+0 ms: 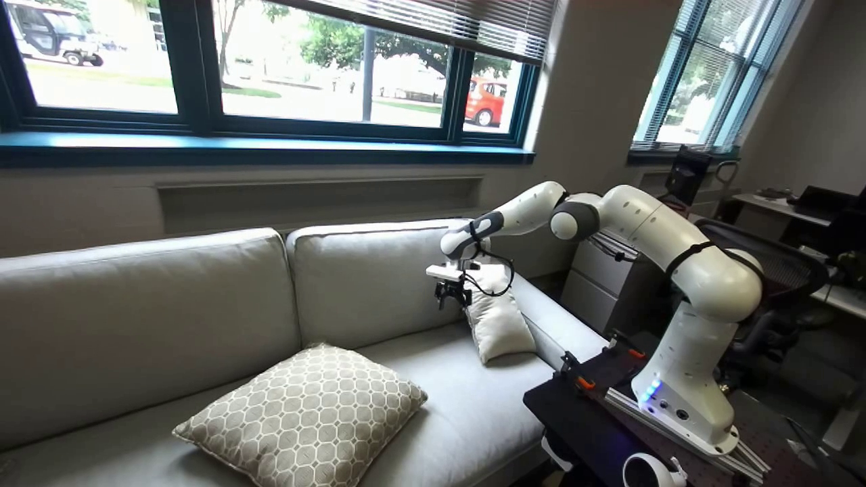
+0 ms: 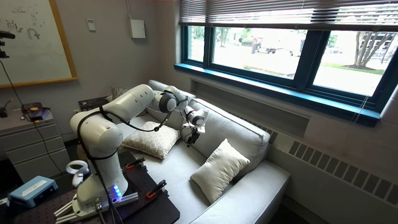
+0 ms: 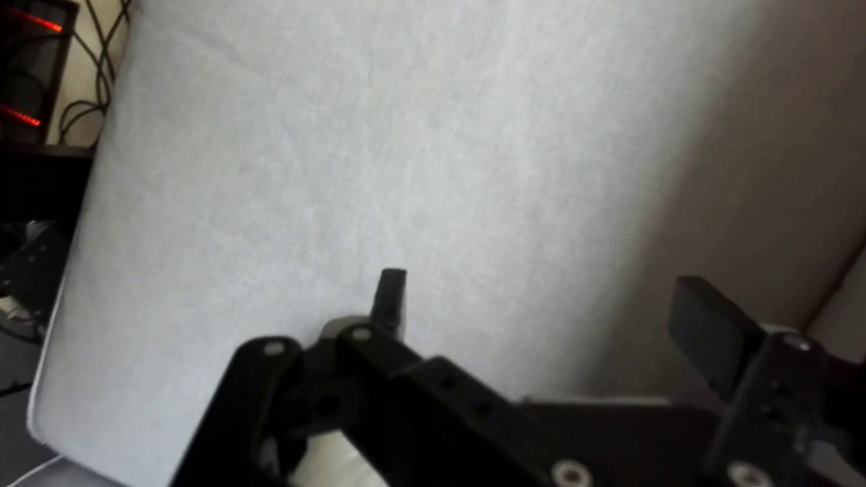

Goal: Place the small pillow against the right armrest of the sofa, place the pillow in the middle of the sofa in front of the small pillow on the right

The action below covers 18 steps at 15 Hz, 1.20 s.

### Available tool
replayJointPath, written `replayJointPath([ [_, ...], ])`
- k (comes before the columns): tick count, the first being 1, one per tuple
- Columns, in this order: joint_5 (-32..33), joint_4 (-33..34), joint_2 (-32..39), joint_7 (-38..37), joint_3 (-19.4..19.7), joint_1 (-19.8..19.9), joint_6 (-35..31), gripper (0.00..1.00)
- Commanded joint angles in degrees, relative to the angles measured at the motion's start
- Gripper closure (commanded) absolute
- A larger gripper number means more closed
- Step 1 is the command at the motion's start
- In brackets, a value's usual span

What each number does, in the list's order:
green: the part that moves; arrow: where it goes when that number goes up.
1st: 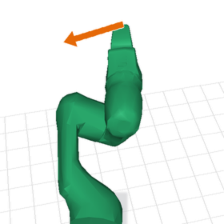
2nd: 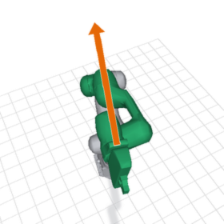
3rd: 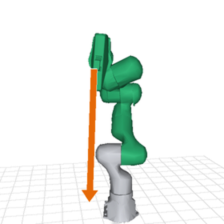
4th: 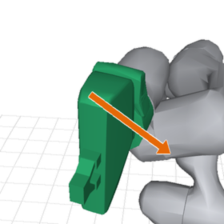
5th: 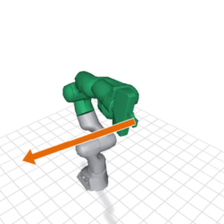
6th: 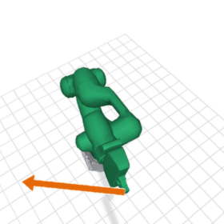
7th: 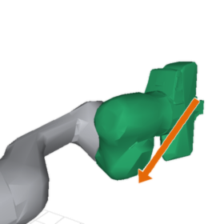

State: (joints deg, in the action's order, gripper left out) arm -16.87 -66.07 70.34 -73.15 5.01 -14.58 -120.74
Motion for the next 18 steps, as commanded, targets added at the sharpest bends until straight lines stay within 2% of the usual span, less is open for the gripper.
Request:
replayJointPath([
  [1, 8.89, 10.92, 6.11, -8.99, 3.20, -1.91, 8.51, 0.00],
  [3, 10.61, 15.18, 9.92, -11.19, 6.22, -3.40, 13.45, 0.00],
  [4, 8.28, 7.37, 4.26, -7.87, 4.10, -2.41, 9.06, 0.00],
  [7, 8.44, 7.92, 5.49, -8.13, 4.50, -2.63, 8.80, 0.00],
  [12, 12.14, 9.00, 7.19, -7.48, 7.36, -3.83, 3.29, 0.00],
  [15, 12.07, 10.61, 9.11, -7.49, 7.26, -3.29, 0.12, 0.00],
  [16, 14.97, 11.59, 9.79, -7.74, 5.25, -2.04, 0.03, 0.00],
  [18, 17.96, 12.64, 11.33, -5.87, 5.62, -2.25, -1.42, 0.00],
])
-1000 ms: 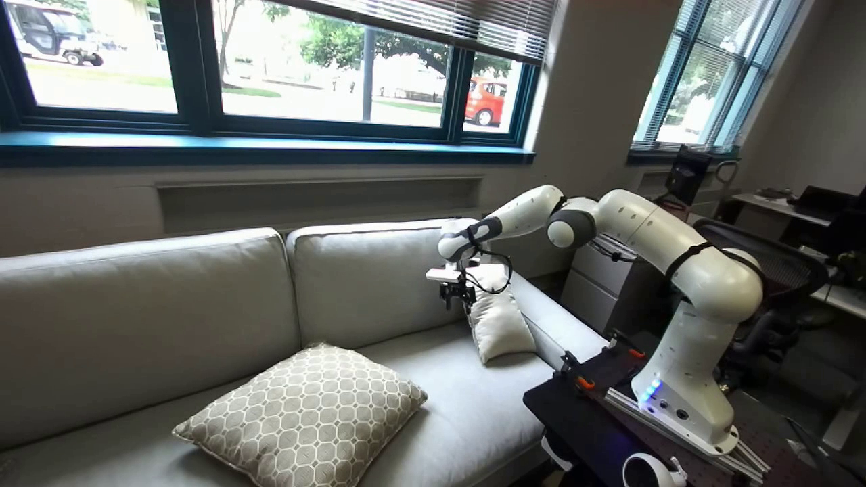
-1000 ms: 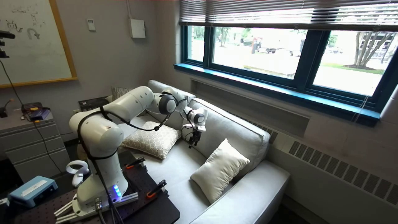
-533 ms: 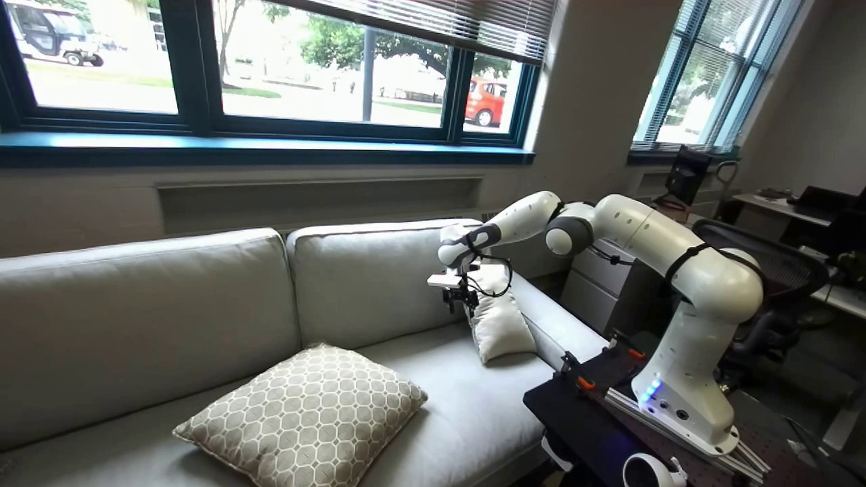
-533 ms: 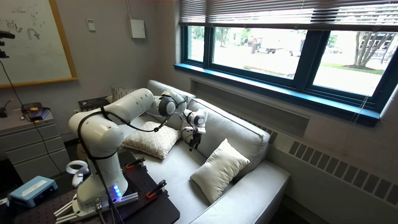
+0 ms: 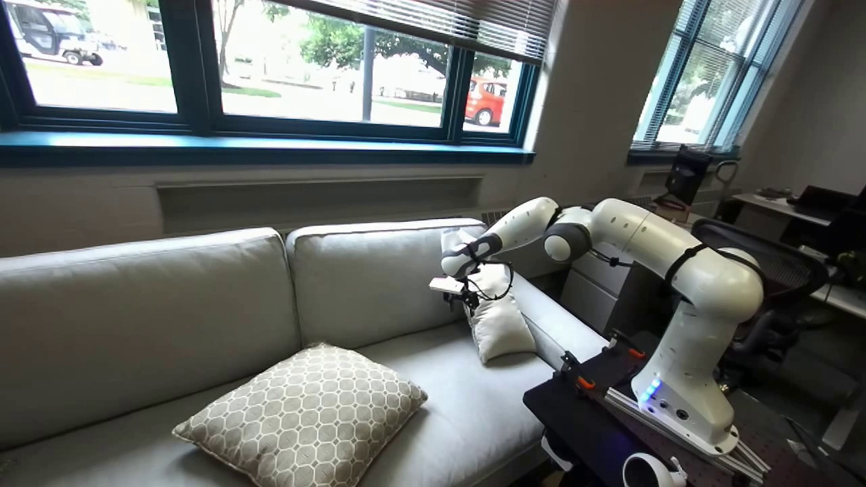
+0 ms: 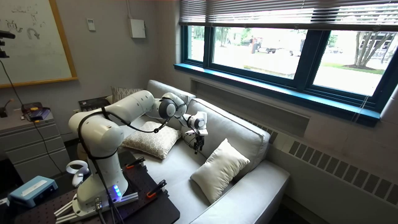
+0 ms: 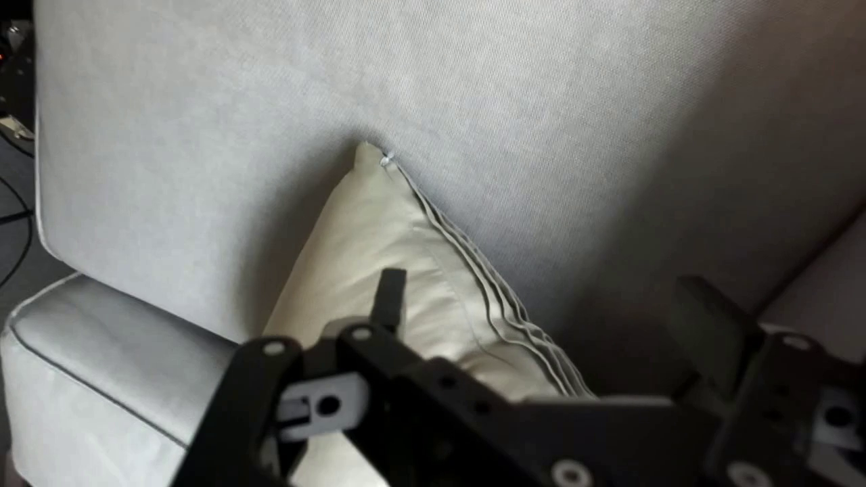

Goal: Place the small pillow against the right armrest of the sofa, place the pillow in the middle of the sofa in front of the small pillow on the right

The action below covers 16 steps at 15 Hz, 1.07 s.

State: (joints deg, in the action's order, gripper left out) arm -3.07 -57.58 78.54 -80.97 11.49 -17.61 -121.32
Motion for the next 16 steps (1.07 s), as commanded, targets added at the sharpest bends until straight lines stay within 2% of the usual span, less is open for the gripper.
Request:
replayJointPath([
  [1, 5.91, 5.04, 4.44, 2.46, -0.50, 0.26, -0.44, 0.00],
  [5, 13.46, 6.36, 7.07, 5.76, 2.00, -0.69, 3.63, 0.00],
  [7, 17.28, 3.56, 5.54, 6.82, 3.11, -0.69, 2.92, 0.00],
  [9, 20.06, 4.01, 5.76, 7.73, 4.14, -0.27, 2.74, 0.00],
  [13, 22.78, 3.63, 5.71, 7.05, 4.33, 0.53, 1.52, 0.00],
  [16, 22.11, 3.64, 5.72, 7.06, 2.89, 0.99, 1.82, 0.00],
])
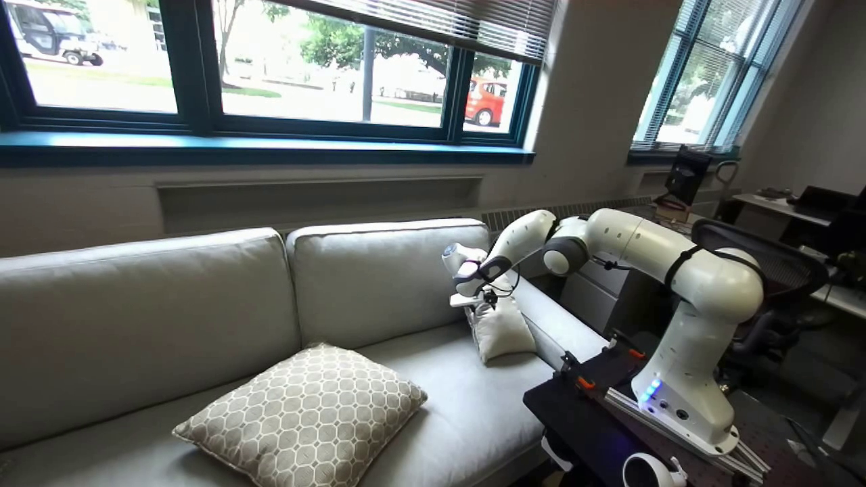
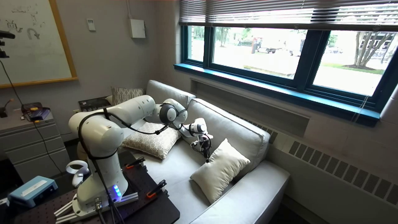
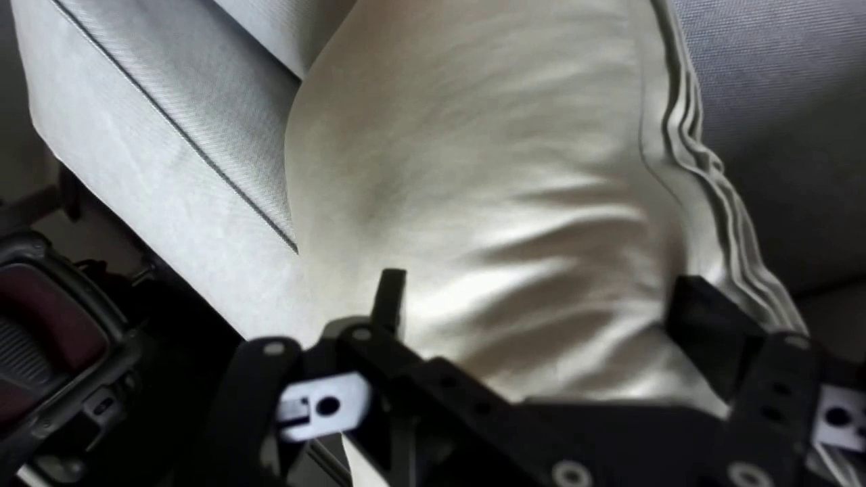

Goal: Place the small pillow against the right armrest of the sofa, place the pillow in the middle of the sofa in front of the small pillow on the right

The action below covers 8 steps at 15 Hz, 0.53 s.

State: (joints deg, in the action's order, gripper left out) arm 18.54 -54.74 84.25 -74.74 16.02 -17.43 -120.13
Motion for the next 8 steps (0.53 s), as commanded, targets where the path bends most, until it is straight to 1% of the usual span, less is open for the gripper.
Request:
replayJointPath([
  [1, -0.35, 1.41, 0.00, 1.17, -2.70, 0.89, 0.69, 0.00],
  [3, -1.70, 2.52, 0.00, 2.28, -4.86, 0.85, 0.64, 0.00],
  [5, -2.02, 3.09, -0.01, 3.42, -6.15, 0.58, 0.22, 0.00],
  [8, -1.00, 3.36, -0.06, 5.56, -6.07, 0.26, -1.42, 0.00],
])
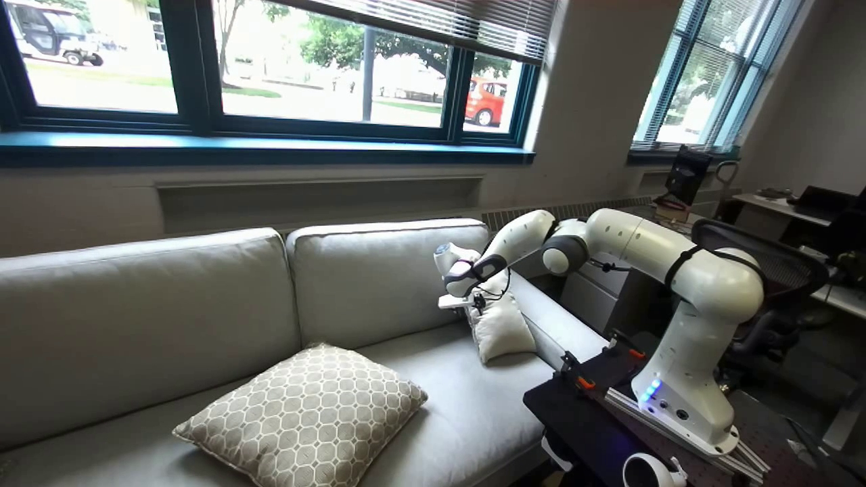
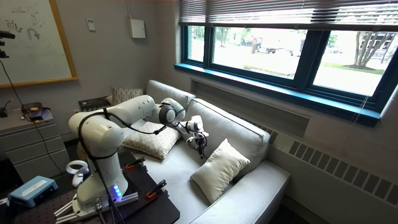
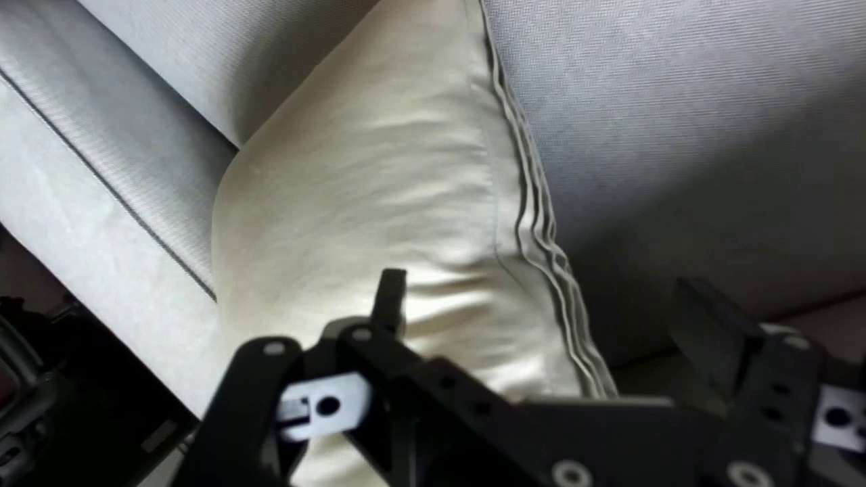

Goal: Place the small pillow against the right armrest of the sofa, place the pillow in the middle of the sofa in front of the small pillow on the right

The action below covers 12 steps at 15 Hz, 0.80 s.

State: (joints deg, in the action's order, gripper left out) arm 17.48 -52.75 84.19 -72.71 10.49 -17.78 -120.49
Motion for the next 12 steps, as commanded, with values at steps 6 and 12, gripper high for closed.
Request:
replayJointPath([
  [6, 1.74, 0.33, -0.05, 7.49, 2.18, 1.75, -9.54, 0.00],
  [12, 2.15, -1.11, 0.02, 10.64, 4.92, 3.43, -9.61, 0.01],
])
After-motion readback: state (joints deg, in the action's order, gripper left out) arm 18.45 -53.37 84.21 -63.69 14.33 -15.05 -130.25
